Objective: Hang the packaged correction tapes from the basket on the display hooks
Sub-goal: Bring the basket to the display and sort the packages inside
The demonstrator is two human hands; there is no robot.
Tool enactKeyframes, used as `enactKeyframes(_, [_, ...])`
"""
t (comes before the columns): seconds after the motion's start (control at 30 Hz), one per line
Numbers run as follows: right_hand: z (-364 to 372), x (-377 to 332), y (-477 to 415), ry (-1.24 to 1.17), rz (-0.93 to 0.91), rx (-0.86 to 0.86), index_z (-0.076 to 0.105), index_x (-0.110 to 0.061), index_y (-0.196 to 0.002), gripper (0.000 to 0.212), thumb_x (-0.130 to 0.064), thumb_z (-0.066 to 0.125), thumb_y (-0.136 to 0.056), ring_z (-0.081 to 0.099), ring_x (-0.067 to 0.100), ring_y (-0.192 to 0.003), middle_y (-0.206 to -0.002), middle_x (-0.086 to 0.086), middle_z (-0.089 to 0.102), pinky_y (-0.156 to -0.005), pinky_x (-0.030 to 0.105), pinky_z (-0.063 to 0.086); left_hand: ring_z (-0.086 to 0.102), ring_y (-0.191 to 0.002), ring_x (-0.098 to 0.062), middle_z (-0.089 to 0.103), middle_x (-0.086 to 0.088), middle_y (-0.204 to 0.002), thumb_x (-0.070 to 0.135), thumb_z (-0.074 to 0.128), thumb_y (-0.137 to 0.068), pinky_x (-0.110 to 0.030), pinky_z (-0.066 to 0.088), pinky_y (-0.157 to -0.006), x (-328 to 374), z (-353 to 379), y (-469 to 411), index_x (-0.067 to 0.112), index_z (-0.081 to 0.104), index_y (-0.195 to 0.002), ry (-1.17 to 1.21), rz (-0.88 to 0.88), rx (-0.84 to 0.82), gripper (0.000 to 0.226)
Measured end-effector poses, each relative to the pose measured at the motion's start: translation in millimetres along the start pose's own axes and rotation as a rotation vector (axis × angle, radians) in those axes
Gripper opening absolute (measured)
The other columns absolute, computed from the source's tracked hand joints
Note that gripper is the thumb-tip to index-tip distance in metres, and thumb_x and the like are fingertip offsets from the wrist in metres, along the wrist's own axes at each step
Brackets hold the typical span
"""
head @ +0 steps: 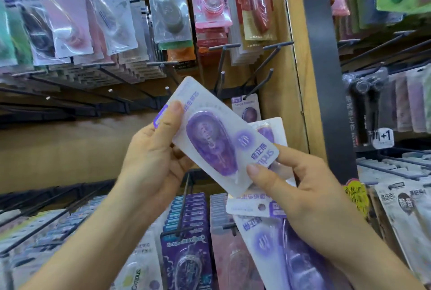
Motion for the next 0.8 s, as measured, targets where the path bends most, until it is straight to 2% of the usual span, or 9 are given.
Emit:
enactKeyframes(0.1, [1.4,1.2,4.1,-0.163,0.006,0.082,0.076,-0.033,-0.103,0.017,-0.03,0.066,-0.09,0.074,0.017,-0.093,-0.099,-0.005,0.078,-0.079,0.036,0.06,0.074,-0.084,-0.022,0.076,-0.011,-0.096,0.046,0.062,-0.071,-0.035,0.062,-0.072,-8.9,20.4,18.9,0.013,0.071,-0.102,0.061,-0.068,-0.115,0.046])
enactKeyframes(0.2, [0.9,0.9,6.4,-0.135,-0.037,0.12,0.076,-0.037,-0.101,0.017,-0.032,0.067,-0.087,0.074,0.013,-0.093,-0.097,-0.008,0.078,-0.081,0.034,0.06,0.073,-0.092,-0.026,0.075,-0.011,-0.103,0.023,0.075,-0.072,-0.034,0.059,-0.075,-13.9,27.8,25.3,0.012,0.066,-0.112,-0.031,0.065,-0.234,0.042])
enactKeyframes(0.27, [-0.7,0.7,10.0,-0.014,-0.085,0.154,0.074,-0.036,-0.098,0.011,-0.036,0.072,-0.087,0.071,0.004,-0.086,-0.09,-0.014,0.076,-0.078,0.02,0.056,0.073,-0.093,-0.028,0.075,-0.01,-0.102,0.02,0.072,-0.072,-0.041,0.059,-0.077,-9.2,26.7,18.8,0.013,0.063,-0.112,-0.065,0.196,-0.217,0.041])
enactKeyframes(0.37, [-10.0,3.1,21.1,0.407,-0.226,0.396,0.069,-0.038,-0.092,0.009,-0.039,0.065,-0.084,0.062,-0.004,-0.077,-0.081,-0.011,0.069,-0.066,0.002,0.041,0.075,-0.084,-0.026,0.077,-0.008,-0.093,0.019,0.073,-0.074,-0.039,0.06,-0.068,9.2,30.5,4.7,0.013,0.058,-0.112,-0.185,0.308,-0.225,0.041])
enactKeyframes(0.43, [-14.9,1.7,28.3,0.58,-0.321,0.546,0.065,-0.038,-0.096,0.012,-0.04,0.059,-0.085,0.058,-0.01,-0.08,-0.08,-0.009,0.066,-0.069,-0.003,0.036,0.076,-0.076,-0.023,0.077,-0.008,-0.087,0.017,0.073,-0.071,-0.032,0.059,-0.059,14.5,37.7,-1.7,0.012,0.057,-0.112,-0.315,0.23,-0.281,0.044])
enactKeyframes(0.53, [-21.8,0.4,31.7,0.647,-0.327,0.599,0.059,-0.04,-0.109,0.022,-0.039,0.057,-0.086,0.053,-0.015,-0.083,-0.086,-0.01,0.065,-0.07,-0.007,0.032,0.076,-0.078,-0.024,0.078,-0.006,-0.089,0.021,0.074,-0.069,-0.032,0.061,-0.061,4.6,48.4,-10.2,0.016,0.06,-0.109,-0.442,0.108,-0.353,0.042])
enactKeyframes(0.57, [-24.5,0.3,31.4,0.631,-0.303,0.588,0.055,-0.043,-0.113,0.028,-0.039,0.059,-0.086,0.052,-0.018,-0.084,-0.093,-0.014,0.065,-0.071,-0.007,0.032,0.076,-0.08,-0.023,0.078,-0.005,-0.091,0.022,0.074,-0.071,-0.031,0.061,-0.062,0.3,50.9,-13.9,0.018,0.06,-0.109,-0.452,0.098,-0.353,0.041])
enactKeyframes(0.67, [-30.7,0.7,30.8,0.551,-0.239,0.547,0.042,-0.053,-0.122,0.043,-0.041,0.063,-0.086,0.051,-0.026,-0.085,-0.11,-0.05,0.048,-0.073,-0.007,0.034,0.076,-0.082,-0.018,0.078,-0.002,-0.094,0.025,0.072,-0.078,-0.026,0.059,-0.062,-8.1,55.5,-26.1,0.021,0.059,-0.111,-0.47,0.088,-0.321,0.036])
enactKeyframes(0.8, [-33.6,-2.2,30.7,0.478,-0.221,0.491,0.033,-0.057,-0.131,0.057,-0.045,0.066,-0.087,0.051,-0.028,-0.09,-0.109,-0.061,0.039,-0.072,-0.005,0.038,0.076,-0.081,-0.016,0.077,0.0,-0.096,0.024,0.072,-0.083,-0.023,0.058,-0.06,-16.4,58.3,-34.2,0.02,0.058,-0.113,-0.501,0.071,-0.293,0.034])
Point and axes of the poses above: each hand's wrist, its own y-axis away from the middle knuckle, its own z-axis out of the palm, x = y × z, the point moved 1 cm from there along -y, towards the middle knuckle
